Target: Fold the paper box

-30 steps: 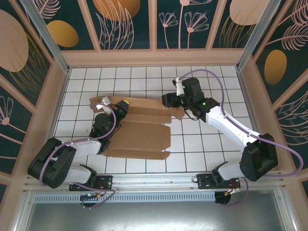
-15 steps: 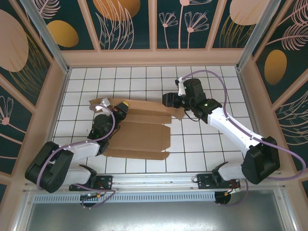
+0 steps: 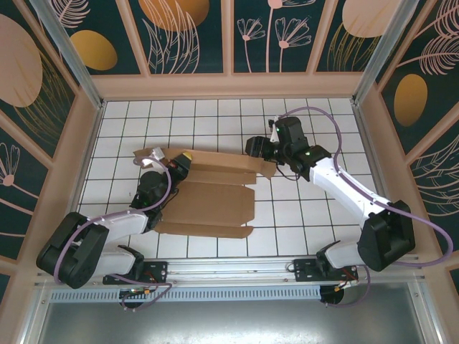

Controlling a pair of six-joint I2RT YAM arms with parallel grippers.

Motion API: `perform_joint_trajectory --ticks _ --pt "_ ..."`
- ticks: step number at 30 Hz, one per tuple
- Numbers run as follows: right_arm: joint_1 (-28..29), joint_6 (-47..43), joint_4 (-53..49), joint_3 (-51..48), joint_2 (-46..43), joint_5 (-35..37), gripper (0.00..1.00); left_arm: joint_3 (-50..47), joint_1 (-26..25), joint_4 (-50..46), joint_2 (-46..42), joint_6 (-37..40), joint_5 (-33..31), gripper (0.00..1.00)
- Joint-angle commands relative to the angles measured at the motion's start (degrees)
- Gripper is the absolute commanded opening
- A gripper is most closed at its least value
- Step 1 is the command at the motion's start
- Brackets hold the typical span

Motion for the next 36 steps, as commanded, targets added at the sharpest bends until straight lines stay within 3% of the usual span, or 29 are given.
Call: perform_joint_trajectory --ticks 1,17,21,28,36 --pt "-0.01 4.23 0.64 0.0 -0.92 0.69 0.7 -1.27 -0.29 -1.57 -0.82 2.66 1.24 0.0" --pt "1.15 6.27 0.72 -2.0 -1.52 -4.15 0.71 -0.01 -0.26 -7.73 -1.57 0.64 -1.25 0.0" --pt "3.18 3.68 -2.43 0.07 0.22 -1.75 0.71 2.78 -0.33 -13.08 -0.36 -1.52 -2.57 0.0" --pt "4.31 1.33 -5.48 3.39 1.43 1.65 0.72 2.79 -0.29 -12.88 1.58 -7.82 -3.41 0.0" --pt "4.04 3.16 -2.58 1.39 3.23 -3.32 0.72 3.49 -0.29 -15.52 1.55 -7.75 -3.68 0.0"
